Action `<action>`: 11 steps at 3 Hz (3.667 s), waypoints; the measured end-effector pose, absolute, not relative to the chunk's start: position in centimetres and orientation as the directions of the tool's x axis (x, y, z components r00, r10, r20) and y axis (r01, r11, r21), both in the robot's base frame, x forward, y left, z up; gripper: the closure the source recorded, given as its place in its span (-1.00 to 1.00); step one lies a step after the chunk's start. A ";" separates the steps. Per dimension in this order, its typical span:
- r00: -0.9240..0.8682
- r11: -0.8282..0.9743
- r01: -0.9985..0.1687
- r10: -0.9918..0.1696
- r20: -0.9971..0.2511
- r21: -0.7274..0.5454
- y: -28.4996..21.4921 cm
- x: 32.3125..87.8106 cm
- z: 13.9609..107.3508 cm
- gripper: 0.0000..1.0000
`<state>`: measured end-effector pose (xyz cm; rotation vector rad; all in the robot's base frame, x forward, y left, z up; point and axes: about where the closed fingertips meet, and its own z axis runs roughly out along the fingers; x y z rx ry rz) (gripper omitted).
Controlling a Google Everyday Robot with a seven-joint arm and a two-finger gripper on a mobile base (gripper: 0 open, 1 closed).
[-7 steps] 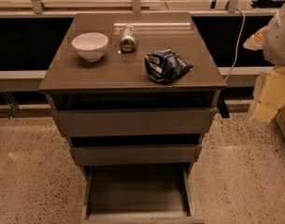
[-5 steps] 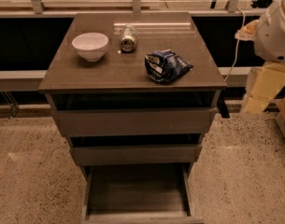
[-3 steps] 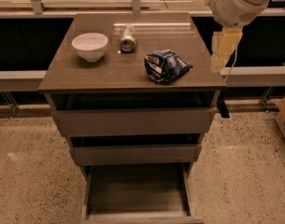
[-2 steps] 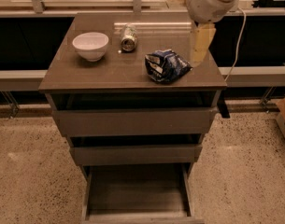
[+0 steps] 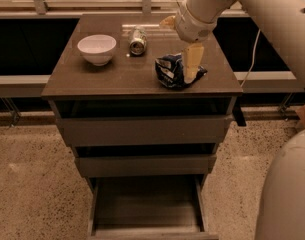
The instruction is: Place blue chip bag into bottom drawer
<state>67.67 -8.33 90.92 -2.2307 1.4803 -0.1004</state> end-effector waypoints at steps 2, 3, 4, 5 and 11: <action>0.420 -0.334 -0.883 -0.875 -0.242 -0.329 -7.3 67.6 85.9 -0.56; 0.439 -0.353 -0.881 -0.857 -0.271 -0.315 -7.0 66.8 85.3 -0.09; 0.459 -0.367 -0.877 -0.828 -0.321 -0.308 -6.8 65.5 85.5 0.37; 0.470 -0.357 -0.874 -0.797 -0.381 -0.331 -7.8 63.7 87.9 0.84; -0.338 0.185 -0.935 -0.218 -0.916 0.301 -20.2 50.9 77.1 1.00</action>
Offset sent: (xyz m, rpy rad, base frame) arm -0.0067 0.0118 -0.0692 0.0337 0.1460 0.0410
